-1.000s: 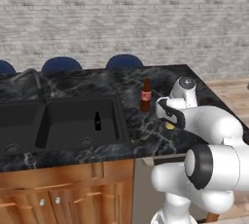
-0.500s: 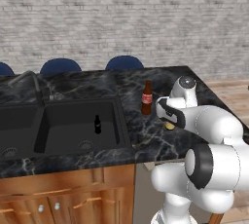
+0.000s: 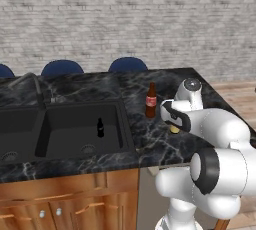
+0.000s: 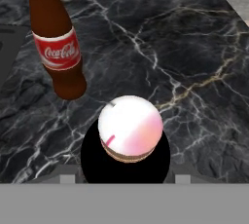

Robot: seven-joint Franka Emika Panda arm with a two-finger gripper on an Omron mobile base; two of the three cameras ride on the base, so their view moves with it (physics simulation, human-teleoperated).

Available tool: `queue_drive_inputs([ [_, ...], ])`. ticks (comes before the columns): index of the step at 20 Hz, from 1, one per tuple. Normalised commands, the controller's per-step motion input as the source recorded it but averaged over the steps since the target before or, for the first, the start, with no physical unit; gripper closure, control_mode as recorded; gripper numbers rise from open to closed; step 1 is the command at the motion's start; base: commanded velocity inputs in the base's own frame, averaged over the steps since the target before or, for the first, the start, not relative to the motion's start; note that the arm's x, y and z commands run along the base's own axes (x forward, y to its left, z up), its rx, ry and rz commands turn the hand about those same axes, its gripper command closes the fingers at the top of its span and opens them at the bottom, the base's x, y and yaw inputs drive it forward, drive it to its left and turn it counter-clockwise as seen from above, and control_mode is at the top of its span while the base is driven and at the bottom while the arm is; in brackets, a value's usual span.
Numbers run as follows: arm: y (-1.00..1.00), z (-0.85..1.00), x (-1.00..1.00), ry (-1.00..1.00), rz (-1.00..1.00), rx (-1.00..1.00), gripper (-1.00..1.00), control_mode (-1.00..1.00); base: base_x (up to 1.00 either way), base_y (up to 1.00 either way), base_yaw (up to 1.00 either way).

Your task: Place the large bottle from the dining counter next to the other large bottle outside the sink, and place the small bottle from the dining counter next to the other small bottle inside the sink.

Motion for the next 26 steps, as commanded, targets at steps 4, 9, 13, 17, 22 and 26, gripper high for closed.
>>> queue_drive_inputs([
  [4, 0.00, 0.00, 0.00, 0.00, 0.00, 0.00, 1.00, -1.00, 0.00, 0.00, 0.00],
  [9, 0.08, -0.02, 0.03, 0.00, -0.06, 0.00, 1.00, -1.00, 0.00, 0.00, 0.00],
  [13, 0.24, 0.00, 0.00, 0.00, -0.07, 0.00, 1.00, -1.00, 0.00, 0.00, 0.00],
  [17, 0.30, 0.00, 0.00, 0.00, -0.06, 0.00, 1.00, -1.00, 0.00, 0.00, 0.00],
  [22, 0.25, 0.00, 0.03, 0.00, -0.05, 0.00, 1.00, -1.00, 0.00, 0.00, 0.00],
  [26, 0.22, 0.00, 0.14, 0.00, -0.06, 0.00, 1.00, -1.00, 0.00, 0.00, 0.00],
])
